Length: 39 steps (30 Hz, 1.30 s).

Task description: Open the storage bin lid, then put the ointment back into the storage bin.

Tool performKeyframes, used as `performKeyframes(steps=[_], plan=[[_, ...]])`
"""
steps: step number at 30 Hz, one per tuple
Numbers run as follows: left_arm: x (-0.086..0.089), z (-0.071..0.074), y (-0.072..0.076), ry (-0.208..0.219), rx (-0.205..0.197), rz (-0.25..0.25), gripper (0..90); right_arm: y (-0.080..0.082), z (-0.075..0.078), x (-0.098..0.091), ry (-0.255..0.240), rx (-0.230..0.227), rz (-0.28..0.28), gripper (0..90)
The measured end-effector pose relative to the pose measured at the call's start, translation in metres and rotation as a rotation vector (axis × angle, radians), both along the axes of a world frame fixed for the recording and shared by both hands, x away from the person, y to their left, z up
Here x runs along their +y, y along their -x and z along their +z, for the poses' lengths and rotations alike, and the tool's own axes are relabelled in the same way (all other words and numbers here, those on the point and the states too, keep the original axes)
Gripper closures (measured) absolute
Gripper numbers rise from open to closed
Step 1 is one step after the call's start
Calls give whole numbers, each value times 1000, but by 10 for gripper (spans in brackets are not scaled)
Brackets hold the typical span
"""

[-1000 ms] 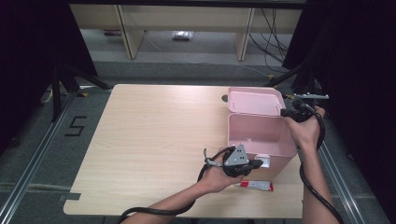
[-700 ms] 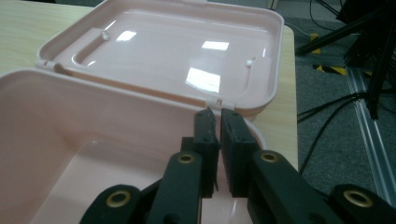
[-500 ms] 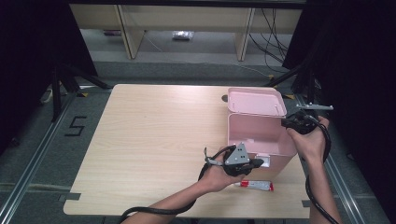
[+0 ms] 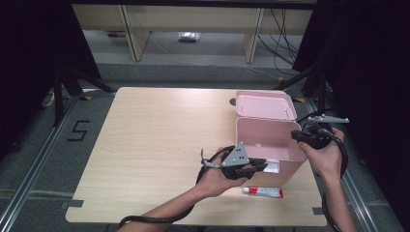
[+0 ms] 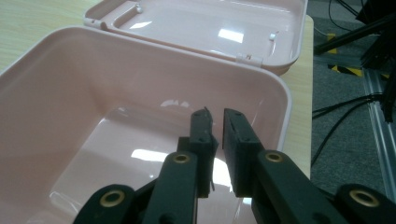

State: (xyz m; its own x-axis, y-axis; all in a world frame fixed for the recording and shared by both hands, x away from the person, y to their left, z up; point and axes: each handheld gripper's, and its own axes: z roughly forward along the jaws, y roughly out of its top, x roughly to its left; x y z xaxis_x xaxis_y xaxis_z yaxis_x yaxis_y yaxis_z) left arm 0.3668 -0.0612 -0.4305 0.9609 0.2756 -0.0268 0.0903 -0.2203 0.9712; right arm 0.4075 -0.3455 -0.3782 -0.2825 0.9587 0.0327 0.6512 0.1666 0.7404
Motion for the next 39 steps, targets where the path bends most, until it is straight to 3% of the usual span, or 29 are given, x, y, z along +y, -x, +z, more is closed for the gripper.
performKeyframes(steps=[3, 4, 7, 8, 9, 10, 12, 14, 17, 23, 24, 27, 28, 31, 32, 34, 38, 39], plan=[[12, 4, -4, 2, 19, 20, 741, 6, -2, 2, -46, -2, 8, 813], [19, 7, -7, 5, 14, 32, 710, 9, -4, 2, -30, -5, 18, 806], [28, 10, -11, 10, 13, 63, 639, 14, -2, 1, -52, 15, 19, 796], [31, 11, -13, 9, 6, 75, 620, 14, -2, -2, -26, -11, 40, 791], [33, 11, -15, 20, 7, 86, 605, 17, -1, -1, -42, 16, 18, 788], [36, 12, -16, 13, 5, 97, 592, 17, -2, -3, -29, -13, 40, 786], [37, 12, -18, 15, 6, 104, 577, 19, -2, -1, -58, 8, 9, 783], [39, 13, -19, 23, 11, 118, 558, 20, -1, -5, -19, -6, 42, 780], [43, 11, -19, 26, 21, 137, 521, 25, 0, -5, -41, 7, 25, 776], [51, 11, -18, 23, 20, 162, 501, 28, -2, -2, -9, -10, 65, 777], [52, 11, -19, 25, 19, 161, 501, 28, 0, -2, -3, 5, 88, 778], [53, 10, -20, 17, 21, 165, 501, 29, 0, 2, -32, 23, 87, 777], [54, 10, -22, 10, 23, 169, 500, 28, 1, 0, 14, 11, 119, 776], [54, 11, -24, 14, 23, 173, 497, 32, 3, 3, -17, 23, 122, 771], [54, 11, -24, 16, 27, 177, 492, 34, 4, 2, 15, 3, 158, 765], [55, 9, -26, 10, 31, 175, 490, 37, 3, 5, -7, 35, 164, 760], [56, 8, -25, 9, 31, 179, 487, 44, 2, 3, 16, 67, 201, 751], [56, 8, -25, 11, 29, 177, 487, 46, 2, 4, -2, 76, 199, 748]])
